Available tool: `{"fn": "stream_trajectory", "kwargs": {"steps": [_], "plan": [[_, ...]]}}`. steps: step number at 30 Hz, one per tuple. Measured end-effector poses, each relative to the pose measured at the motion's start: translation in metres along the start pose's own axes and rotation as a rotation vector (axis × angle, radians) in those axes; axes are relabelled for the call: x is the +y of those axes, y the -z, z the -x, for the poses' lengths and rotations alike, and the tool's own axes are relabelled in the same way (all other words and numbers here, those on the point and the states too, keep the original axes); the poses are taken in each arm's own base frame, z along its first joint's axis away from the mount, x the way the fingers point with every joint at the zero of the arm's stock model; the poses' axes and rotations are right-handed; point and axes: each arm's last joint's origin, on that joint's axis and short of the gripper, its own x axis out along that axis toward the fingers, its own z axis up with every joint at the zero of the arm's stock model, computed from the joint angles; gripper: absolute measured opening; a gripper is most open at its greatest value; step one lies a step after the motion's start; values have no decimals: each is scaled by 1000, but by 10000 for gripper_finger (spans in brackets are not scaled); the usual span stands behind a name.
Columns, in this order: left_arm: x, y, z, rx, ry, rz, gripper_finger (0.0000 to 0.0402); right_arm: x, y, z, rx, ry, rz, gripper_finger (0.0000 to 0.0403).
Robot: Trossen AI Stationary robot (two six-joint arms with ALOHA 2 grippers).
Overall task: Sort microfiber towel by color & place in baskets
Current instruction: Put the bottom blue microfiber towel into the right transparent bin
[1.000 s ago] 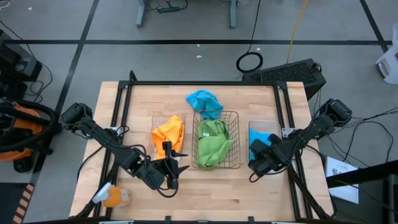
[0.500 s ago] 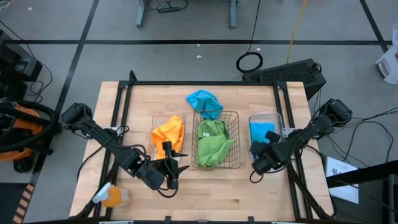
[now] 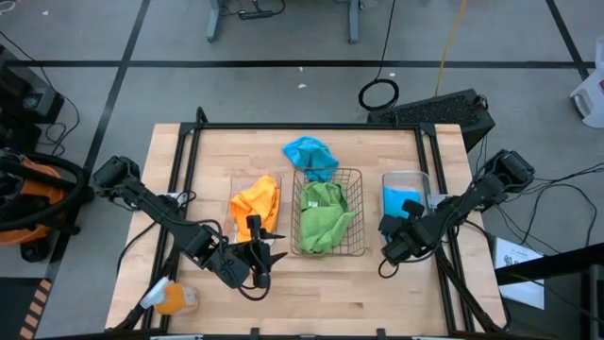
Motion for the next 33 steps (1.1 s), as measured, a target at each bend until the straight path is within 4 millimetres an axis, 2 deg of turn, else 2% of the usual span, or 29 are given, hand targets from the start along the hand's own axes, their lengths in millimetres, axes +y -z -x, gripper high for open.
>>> {"fn": "stream_trajectory", "kwargs": {"steps": [33], "plan": [[0, 0, 0, -1, 0, 3, 212, 1, -1, 5, 43, -27, 29, 0]]}}
